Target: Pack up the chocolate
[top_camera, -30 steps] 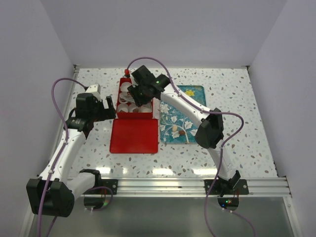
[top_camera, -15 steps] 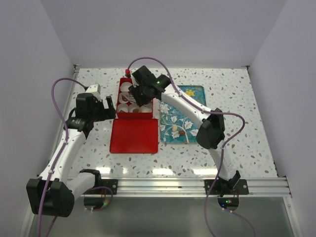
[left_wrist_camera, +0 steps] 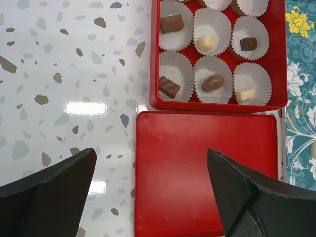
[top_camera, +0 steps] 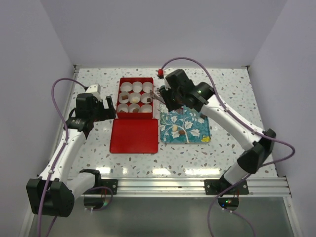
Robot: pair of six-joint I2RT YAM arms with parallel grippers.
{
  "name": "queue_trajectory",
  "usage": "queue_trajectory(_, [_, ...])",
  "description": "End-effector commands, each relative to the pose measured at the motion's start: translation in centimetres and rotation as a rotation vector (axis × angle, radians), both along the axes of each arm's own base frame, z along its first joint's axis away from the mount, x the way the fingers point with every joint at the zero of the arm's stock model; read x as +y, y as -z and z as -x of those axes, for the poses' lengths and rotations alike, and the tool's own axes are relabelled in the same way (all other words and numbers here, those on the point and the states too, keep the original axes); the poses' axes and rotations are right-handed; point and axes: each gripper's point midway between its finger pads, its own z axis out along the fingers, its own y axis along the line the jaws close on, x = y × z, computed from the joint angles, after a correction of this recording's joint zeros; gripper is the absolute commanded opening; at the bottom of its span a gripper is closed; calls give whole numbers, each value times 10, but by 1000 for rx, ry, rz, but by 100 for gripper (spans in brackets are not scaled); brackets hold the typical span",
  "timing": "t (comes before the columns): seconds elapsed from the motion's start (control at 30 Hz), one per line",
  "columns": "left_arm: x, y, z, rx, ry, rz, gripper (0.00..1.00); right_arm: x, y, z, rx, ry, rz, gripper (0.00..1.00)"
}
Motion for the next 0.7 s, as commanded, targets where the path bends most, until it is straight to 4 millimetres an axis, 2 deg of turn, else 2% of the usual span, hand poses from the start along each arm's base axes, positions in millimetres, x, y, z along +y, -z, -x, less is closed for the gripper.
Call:
queue_trajectory(0.0, [-2,-2,-7,-31,7,5,100,-56,-7,21,-20,125,11,43])
queue_trajectory(0.03, [-3,-1,-7,-28,10,7,100,-73,12,31,24,150,52,42])
queue_trajectory(0.07, [-4,1,-9,-23,15,11,100,-90,16,31,33,193,61,43])
queue_trajectory(0.1, [-5,2,-10,-25,20,14,100,-103,11,38,21,222,46,43])
queue_trajectory(0.13, [-7,2,-12,-26,28,20,100,-118,24,46,53,247,81,43])
queue_trajectory(0.2, [-9,3,-17,-21,40,19,100,-139,26,51,53,302,99,42])
queue_trajectory(0.23, [-10,4,-19,-18,45,22,100,-148,29,59,61,315,109,43])
queue_trajectory(0.43, [-17,-2,-34,-37,74,40,100,-179,45,83,99,407,147,42])
queue_trajectory(0.67, [-23,-3,-41,-41,94,59,100,-194,60,95,124,465,153,42])
